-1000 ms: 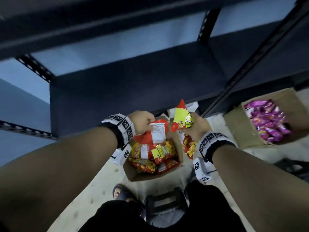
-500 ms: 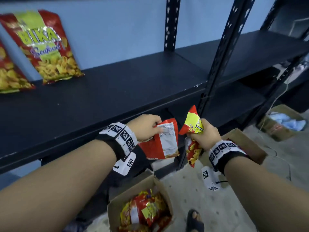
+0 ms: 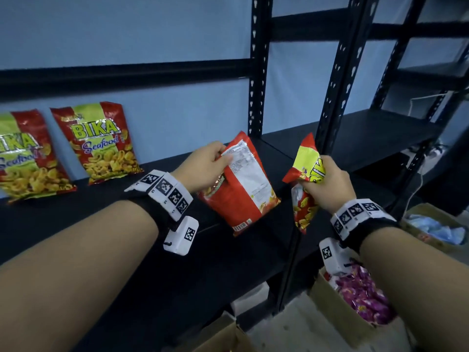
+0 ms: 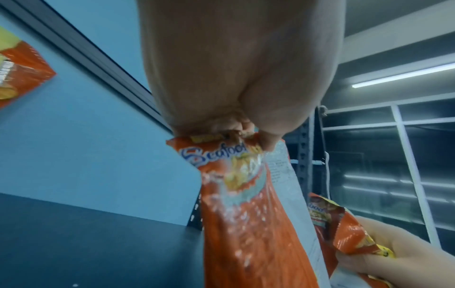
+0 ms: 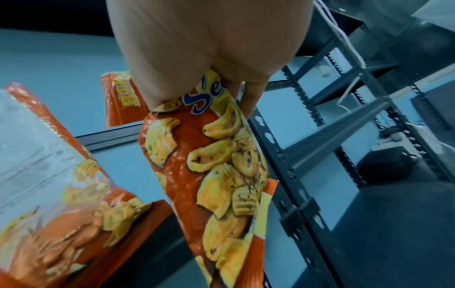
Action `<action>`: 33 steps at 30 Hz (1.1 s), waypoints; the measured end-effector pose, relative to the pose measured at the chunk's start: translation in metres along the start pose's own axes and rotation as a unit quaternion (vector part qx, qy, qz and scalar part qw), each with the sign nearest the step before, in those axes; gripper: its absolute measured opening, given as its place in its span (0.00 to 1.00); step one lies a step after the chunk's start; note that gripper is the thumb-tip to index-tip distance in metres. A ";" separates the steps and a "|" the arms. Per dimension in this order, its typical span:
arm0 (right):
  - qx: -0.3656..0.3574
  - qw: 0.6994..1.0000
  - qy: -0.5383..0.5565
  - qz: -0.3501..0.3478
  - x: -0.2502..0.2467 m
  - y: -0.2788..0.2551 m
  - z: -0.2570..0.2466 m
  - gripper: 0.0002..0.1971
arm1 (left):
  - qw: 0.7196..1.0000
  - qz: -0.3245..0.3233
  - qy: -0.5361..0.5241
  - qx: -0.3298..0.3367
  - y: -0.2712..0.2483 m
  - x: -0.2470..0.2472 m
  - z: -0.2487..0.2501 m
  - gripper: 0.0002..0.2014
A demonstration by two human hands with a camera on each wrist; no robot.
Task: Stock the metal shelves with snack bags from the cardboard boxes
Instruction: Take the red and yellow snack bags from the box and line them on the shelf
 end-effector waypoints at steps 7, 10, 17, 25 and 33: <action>-0.130 0.985 -0.115 -0.028 0.026 0.024 -0.093 0.29 | 0.987 0.104 -0.024 -0.118 -0.009 -0.040 -0.071 0.13; -0.164 0.964 -0.196 -0.071 0.062 0.028 -0.113 0.34 | 0.978 0.115 -0.025 -0.171 -0.029 -0.047 -0.096 0.13; -0.199 0.944 -0.259 -0.038 0.118 0.036 -0.121 0.35 | 0.967 0.088 -0.008 -0.239 -0.070 -0.054 -0.126 0.16; -0.178 0.931 -0.305 -0.087 0.149 0.048 -0.122 0.35 | 0.954 0.029 0.014 -0.298 -0.107 -0.064 -0.147 0.21; -0.184 0.885 -0.398 -0.156 0.173 0.045 -0.113 0.40 | 0.936 0.051 0.003 -0.348 -0.143 -0.077 -0.161 0.09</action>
Point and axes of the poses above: each hand's wrist, its own y-axis towards the middle knuckle, its own x-axis out of the palm, z = x × y, the point moved 4 cm from there along y, towards the middle knuckle, and after that the axes turned 9 degrees about x, right-handed, at the moved point
